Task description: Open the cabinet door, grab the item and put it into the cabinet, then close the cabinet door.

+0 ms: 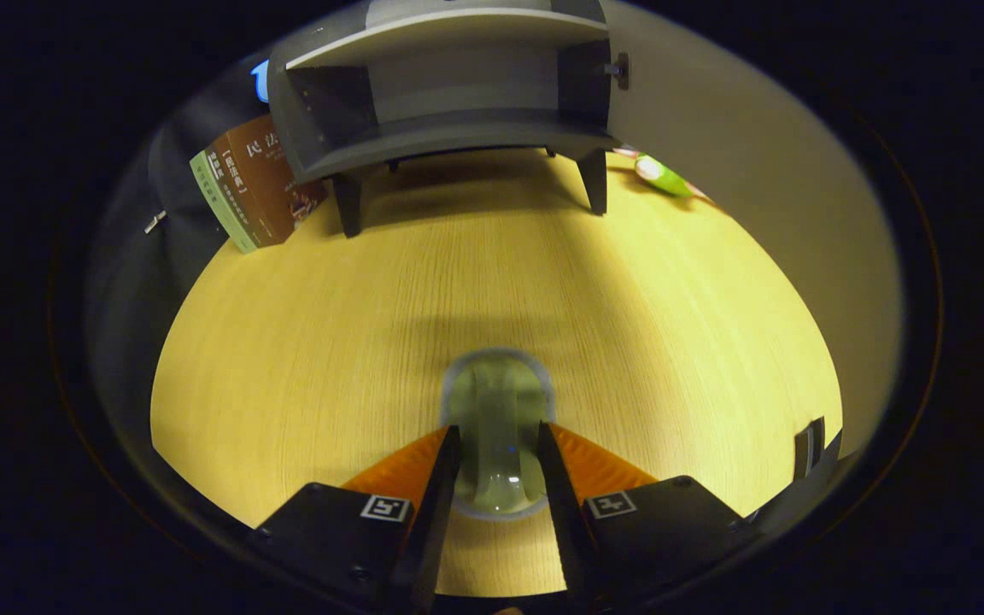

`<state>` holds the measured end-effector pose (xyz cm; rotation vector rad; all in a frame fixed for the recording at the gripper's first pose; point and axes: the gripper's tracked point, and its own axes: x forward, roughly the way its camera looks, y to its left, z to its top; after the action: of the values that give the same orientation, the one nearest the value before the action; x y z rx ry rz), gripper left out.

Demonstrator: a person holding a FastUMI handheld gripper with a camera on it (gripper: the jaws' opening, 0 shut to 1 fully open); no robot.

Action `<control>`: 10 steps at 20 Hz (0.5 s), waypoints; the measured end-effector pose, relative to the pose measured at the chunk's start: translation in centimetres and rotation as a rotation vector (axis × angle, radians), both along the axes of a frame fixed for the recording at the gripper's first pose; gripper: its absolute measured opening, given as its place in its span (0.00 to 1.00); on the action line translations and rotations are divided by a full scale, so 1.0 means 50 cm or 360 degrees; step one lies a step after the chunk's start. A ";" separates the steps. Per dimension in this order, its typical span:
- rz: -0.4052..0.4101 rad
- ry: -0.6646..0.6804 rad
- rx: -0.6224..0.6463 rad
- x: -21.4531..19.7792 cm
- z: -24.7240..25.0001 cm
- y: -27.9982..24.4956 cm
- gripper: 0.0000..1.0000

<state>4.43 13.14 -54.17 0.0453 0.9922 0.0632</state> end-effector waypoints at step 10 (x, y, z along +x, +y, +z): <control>0.0029 -0.0159 0.0060 0.034 0.128 0.010 0.17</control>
<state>6.13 13.65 -47.76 0.0674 0.8915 0.1000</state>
